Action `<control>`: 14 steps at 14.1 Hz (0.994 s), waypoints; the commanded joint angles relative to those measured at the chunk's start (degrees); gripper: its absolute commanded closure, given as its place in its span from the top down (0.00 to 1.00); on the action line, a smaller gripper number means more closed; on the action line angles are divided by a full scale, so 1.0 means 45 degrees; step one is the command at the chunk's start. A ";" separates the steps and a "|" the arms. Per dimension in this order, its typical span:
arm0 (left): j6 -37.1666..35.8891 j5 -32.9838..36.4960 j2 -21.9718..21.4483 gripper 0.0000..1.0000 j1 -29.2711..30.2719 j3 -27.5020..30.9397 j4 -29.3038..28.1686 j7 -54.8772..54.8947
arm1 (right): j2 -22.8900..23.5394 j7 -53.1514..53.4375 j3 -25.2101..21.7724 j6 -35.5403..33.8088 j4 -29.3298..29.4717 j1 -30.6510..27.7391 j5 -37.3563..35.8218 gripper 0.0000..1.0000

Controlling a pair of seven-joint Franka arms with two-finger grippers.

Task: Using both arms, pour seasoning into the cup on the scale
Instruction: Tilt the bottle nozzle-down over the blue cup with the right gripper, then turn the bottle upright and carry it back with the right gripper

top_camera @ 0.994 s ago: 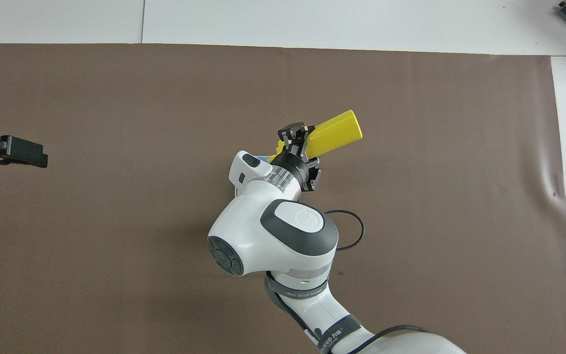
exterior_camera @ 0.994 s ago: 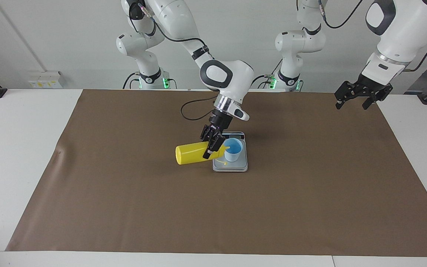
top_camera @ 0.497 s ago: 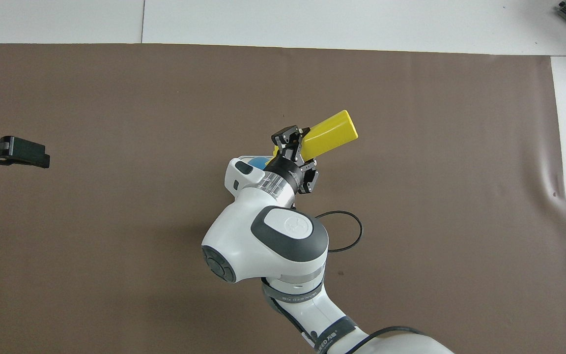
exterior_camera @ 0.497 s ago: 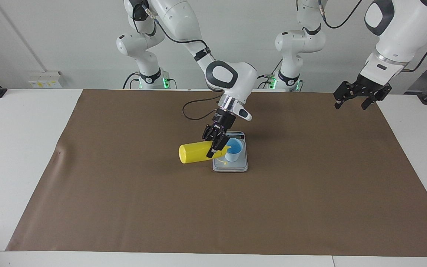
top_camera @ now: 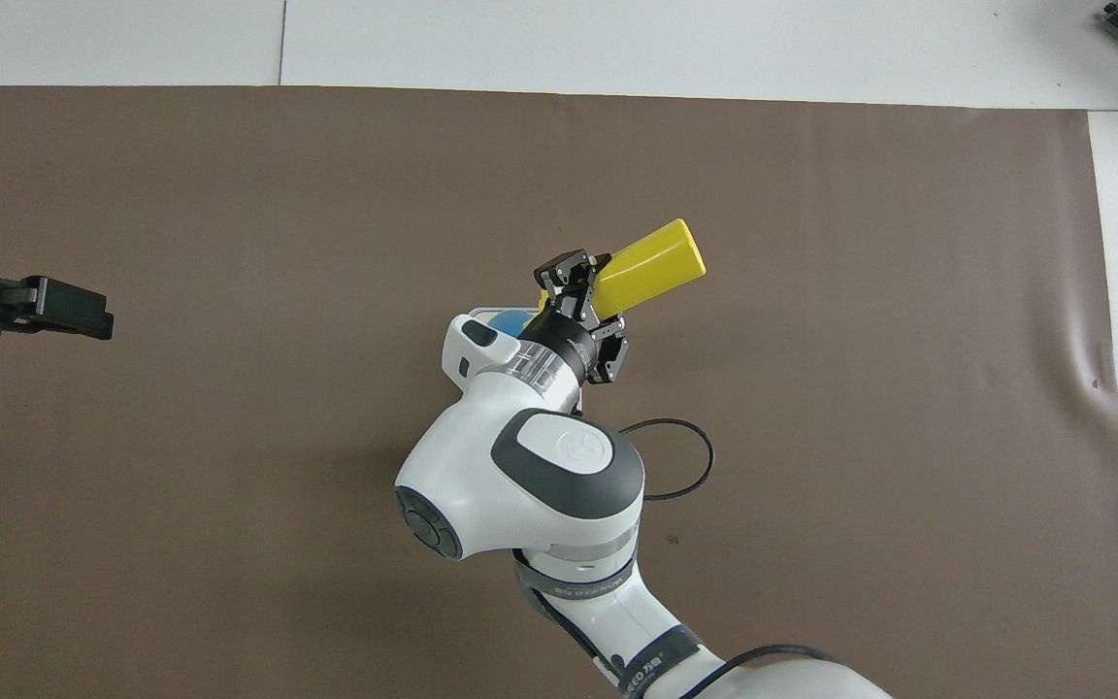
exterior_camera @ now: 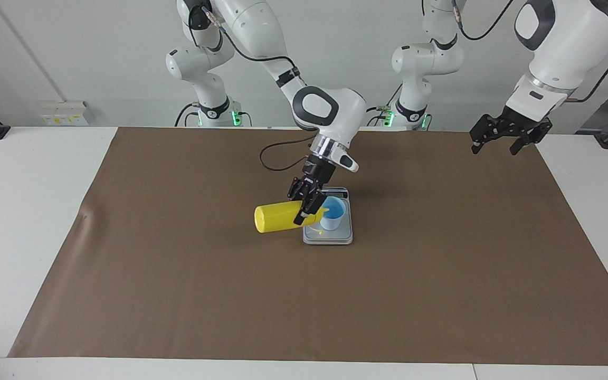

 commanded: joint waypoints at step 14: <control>-0.0031 0.0133 -0.0434 1.00 0.0461 -0.0059 -0.0480 0.0055 | -0.3449 -0.1093 0.0095 0.0589 -0.0114 -0.2704 0.8208 0.00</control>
